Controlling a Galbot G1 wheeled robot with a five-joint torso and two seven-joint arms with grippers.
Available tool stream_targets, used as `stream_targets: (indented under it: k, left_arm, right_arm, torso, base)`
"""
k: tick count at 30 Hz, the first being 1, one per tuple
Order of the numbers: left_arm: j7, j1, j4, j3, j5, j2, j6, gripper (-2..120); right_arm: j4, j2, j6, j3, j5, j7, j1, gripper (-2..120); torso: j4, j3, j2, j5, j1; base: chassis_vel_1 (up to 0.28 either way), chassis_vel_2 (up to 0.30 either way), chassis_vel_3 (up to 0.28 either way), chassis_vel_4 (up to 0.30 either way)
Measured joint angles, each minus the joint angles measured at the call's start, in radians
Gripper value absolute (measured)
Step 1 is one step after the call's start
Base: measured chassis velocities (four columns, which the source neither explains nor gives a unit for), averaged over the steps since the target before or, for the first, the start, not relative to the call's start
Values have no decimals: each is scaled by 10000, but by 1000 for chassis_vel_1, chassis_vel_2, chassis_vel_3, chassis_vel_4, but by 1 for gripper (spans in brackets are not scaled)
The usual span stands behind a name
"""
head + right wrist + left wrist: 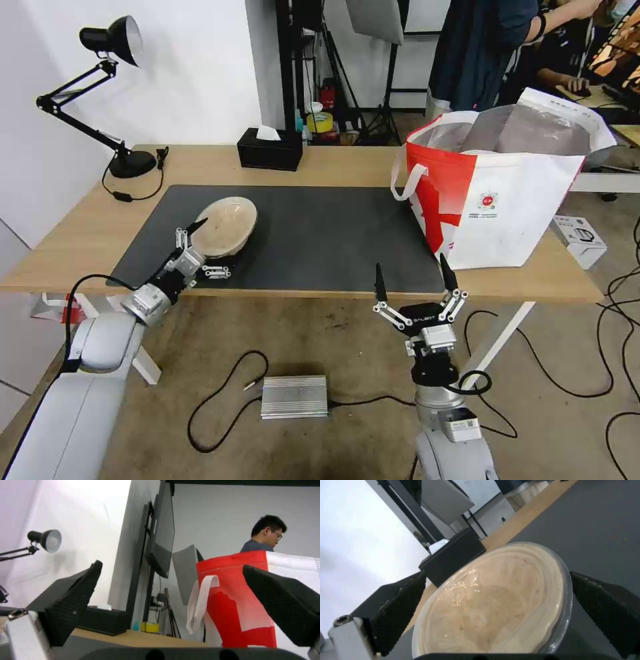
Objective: Pick up the trash from the table and place it into the takeout bag.
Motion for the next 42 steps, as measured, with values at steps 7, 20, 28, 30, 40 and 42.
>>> stream_targets:
  k: [7, 20, 28, 30, 40, 42]
  left_arm:
    - [8, -49, 108, 1, 27, -3, 0, 99]
    - [14, -144, 228, 33, 64, -51, -4, 67]
    - [28, -136, 241, -1, 81, -49, -32, 39]
    - [30, -134, 246, -6, 83, -51, -44, 28]
    - [31, -157, 261, -7, 87, -68, -93, 1]
    - [21, -171, 264, 0, 87, -68, -118, 1]
  right_arm:
    - [0, -9, -3, 6, 1, 0, 6, 100]
    - [0, -9, -12, 24, 8, -2, 21, 100]
    - [-5, -5, -23, 13, 8, -7, 36, 100]
    - [-5, -5, -24, 13, 8, -8, 37, 100]
    - [-6, -8, -24, 27, 8, -8, 35, 100]
    - [-8, -8, -24, 34, 8, -9, 32, 100]
  torso:
    - [0, 0, 0, 0, 0]
    - [0, 0, 0, 0, 0]
    - [0, 0, 0, 0, 0]
    - [0, 0, 0, 0, 0]
    - [0, 0, 0, 0, 0]
    - [0, 0, 0, 0, 0]
  base:
    - [0, 0, 0, 0]
    - [0, 0, 0, 0]
    - [0, 0, 0, 0]
    - [0, 0, 0, 0]
    - [0, 0, 0, 0]
    - [0, 0, 0, 0]
